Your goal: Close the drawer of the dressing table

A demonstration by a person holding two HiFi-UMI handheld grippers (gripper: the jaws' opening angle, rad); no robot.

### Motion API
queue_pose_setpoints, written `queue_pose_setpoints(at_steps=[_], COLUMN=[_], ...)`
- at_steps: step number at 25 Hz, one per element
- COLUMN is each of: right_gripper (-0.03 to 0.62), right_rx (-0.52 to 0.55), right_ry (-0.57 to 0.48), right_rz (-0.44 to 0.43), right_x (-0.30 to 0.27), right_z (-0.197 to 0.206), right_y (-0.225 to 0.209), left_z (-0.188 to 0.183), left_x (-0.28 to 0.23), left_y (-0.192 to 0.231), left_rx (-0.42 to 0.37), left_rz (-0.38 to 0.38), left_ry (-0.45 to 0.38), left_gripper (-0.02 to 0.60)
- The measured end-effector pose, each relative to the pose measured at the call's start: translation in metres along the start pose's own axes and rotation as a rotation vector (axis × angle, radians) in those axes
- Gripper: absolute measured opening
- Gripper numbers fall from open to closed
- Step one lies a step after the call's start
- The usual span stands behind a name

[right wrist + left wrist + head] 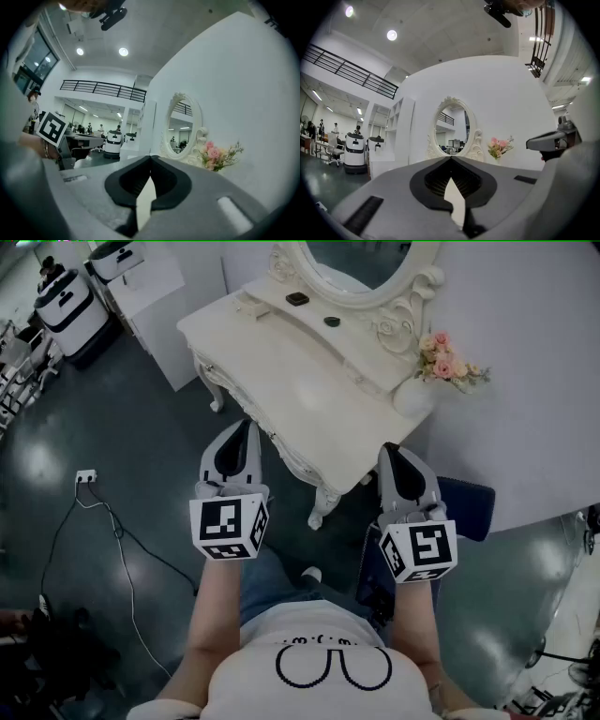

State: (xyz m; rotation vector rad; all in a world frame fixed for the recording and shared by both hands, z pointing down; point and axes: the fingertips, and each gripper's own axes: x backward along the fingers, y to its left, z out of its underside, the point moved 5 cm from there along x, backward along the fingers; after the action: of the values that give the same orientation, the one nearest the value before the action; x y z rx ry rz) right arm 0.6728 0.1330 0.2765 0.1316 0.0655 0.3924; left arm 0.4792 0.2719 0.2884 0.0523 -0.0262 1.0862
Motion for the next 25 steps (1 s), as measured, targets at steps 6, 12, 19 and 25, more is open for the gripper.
queue_pose_setpoints(at_steps=[6,12,19,25], right_gripper=[-0.003,-0.003,-0.003,-0.003], right_rx=[0.001,-0.003,-0.026,-0.021], right_ry=[0.002,-0.028,-0.008,0.026], right_rz=[0.006,-0.023,-0.015,-0.023], right_x=[-0.037,-0.105,-0.206,-0.301], right_z=[0.000,-0.013,-0.018,-0.023], right_y=[0.005,0.032,0.070,0.110], left_z=[-0.001,-0.008,-0.008,-0.004], left_x=[-0.023,-0.058,-0.112,-0.162], left_y=[0.023,0.085,0.182,0.269], left_rx=[-0.035,-0.037,-0.030,-0.028], left_rz=[0.026,0.006,0.009,0.028], left_ry=[-0.017,-0.022,-0.009,0.016], left_gripper=[-0.002,-0.002,-0.002,-0.002])
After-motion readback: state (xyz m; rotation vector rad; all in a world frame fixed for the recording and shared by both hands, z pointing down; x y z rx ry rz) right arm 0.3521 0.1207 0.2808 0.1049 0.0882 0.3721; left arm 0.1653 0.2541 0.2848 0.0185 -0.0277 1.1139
